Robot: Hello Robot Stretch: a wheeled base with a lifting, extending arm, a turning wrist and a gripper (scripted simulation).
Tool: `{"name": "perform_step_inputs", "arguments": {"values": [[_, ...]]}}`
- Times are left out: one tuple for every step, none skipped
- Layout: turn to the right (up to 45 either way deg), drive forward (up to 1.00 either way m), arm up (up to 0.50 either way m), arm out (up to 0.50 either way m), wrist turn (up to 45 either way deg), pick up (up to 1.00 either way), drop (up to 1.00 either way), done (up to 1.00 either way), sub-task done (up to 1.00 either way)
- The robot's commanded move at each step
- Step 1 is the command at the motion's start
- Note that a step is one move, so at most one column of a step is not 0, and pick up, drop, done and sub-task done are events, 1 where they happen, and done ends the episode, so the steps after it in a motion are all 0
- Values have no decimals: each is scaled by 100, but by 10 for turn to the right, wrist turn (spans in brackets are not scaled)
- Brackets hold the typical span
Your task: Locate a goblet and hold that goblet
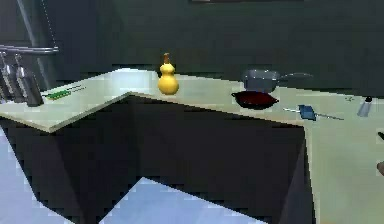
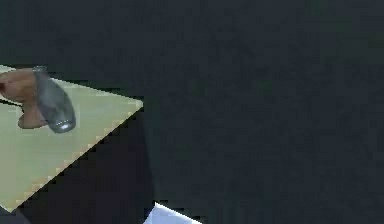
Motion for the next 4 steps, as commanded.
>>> {"name": "perform_step_inputs", "arguments": {"values": [[450,0,0,0,0,0,0,0,0],[300,0,0,0,0,0,0,0,0],[0,55,0,0,0,0,0,0,0],[-450,0,0,0,0,0,0,0,0]]}}
